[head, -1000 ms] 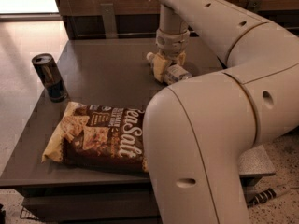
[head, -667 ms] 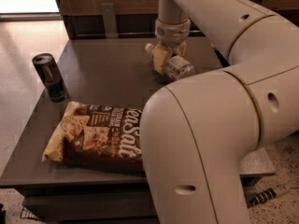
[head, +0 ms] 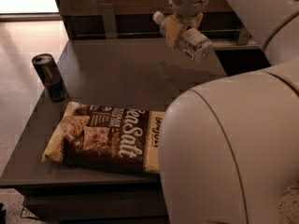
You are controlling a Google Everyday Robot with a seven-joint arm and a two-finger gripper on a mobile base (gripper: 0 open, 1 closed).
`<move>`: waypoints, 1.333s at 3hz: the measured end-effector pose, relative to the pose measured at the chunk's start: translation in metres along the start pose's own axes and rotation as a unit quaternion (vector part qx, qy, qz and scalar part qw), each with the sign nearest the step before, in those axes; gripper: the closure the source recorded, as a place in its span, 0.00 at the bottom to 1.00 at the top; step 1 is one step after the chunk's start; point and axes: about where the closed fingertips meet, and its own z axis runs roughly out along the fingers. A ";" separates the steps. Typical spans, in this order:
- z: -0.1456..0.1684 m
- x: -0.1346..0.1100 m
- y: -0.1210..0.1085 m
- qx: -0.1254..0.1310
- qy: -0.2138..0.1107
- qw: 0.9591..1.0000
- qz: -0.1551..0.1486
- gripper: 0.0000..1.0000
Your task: Place blue plastic bottle upright
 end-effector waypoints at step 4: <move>-0.022 0.055 0.001 -0.095 -0.217 0.968 -0.086 1.00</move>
Offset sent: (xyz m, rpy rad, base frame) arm -0.0610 -0.0597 0.0220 0.2824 -0.1509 0.0817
